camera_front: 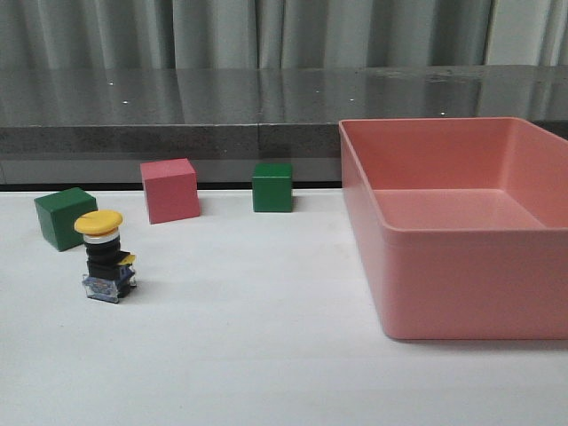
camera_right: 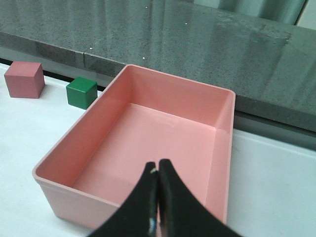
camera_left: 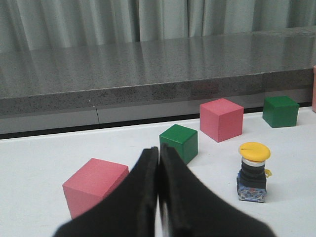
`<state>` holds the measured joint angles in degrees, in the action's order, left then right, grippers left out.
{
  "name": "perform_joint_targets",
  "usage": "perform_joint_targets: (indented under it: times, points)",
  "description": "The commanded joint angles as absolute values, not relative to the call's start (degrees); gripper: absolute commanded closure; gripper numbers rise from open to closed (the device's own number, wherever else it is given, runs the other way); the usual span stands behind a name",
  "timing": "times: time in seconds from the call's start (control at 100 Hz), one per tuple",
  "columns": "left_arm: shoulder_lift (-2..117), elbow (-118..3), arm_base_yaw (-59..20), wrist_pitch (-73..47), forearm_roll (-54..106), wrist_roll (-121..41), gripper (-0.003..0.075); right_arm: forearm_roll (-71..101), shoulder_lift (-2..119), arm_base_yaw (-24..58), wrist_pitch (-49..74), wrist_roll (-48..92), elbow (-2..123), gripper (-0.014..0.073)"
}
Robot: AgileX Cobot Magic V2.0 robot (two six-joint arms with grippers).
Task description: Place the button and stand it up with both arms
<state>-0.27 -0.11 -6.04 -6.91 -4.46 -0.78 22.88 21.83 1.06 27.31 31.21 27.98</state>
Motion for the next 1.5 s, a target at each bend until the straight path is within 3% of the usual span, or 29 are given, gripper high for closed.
perform_joint_targets:
  times: [0.0, 0.82, 1.18, 1.49]
  points:
    - [-2.0, 2.6, -6.5, -1.8, -4.4, 0.0, 0.0740, 24.0, 22.0, 0.7, 23.3, 31.3, 29.6, 0.0654]
    - [-2.0, 2.6, -6.5, -1.9, -4.4, 0.0, 0.0740, 21.8, 20.9, 0.7, 22.0, 30.6, 29.2, 0.0654]
    - [-2.0, 2.6, -6.5, -1.9, -4.4, 0.0, 0.0740, -0.9, 8.8, 5.0, 4.7, -2.6, 12.8, 0.0654]
    - [-2.0, 2.6, -6.5, -1.9, -4.4, 0.0, 0.0740, -1.1, -0.9, 6.0, -3.5, -4.2, 0.1, 0.0654]
